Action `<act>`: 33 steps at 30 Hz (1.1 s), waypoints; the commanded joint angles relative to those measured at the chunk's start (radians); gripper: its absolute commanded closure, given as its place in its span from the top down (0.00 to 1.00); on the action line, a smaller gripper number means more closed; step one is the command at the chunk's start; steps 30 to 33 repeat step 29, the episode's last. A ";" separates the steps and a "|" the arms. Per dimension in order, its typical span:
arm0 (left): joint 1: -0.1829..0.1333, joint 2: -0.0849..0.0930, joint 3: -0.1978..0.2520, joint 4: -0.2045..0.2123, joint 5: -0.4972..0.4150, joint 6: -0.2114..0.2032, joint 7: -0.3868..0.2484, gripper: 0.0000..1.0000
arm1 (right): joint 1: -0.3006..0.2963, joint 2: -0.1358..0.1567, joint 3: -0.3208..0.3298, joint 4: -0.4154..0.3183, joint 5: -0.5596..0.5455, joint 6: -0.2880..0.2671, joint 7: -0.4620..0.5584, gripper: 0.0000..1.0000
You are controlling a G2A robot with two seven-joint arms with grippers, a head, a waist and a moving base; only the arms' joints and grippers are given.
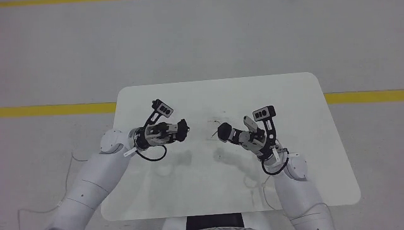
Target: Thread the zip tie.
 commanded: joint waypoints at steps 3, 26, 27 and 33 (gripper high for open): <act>0.037 0.032 -0.025 -0.093 0.010 -0.003 0.000 0.00 | 0.000 0.000 0.000 0.000 0.000 0.000 0.000 1.00; 0.084 0.087 -0.042 -0.230 -0.026 -0.003 0.000 0.00 | 0.000 0.000 0.000 0.000 0.000 0.000 0.000 1.00; 0.084 0.087 -0.042 -0.230 -0.026 -0.003 0.000 0.00 | 0.000 0.000 0.000 0.000 0.000 0.000 0.000 1.00; 0.084 0.087 -0.042 -0.230 -0.026 -0.003 0.000 0.00 | 0.000 0.000 0.000 0.000 0.000 0.000 0.000 1.00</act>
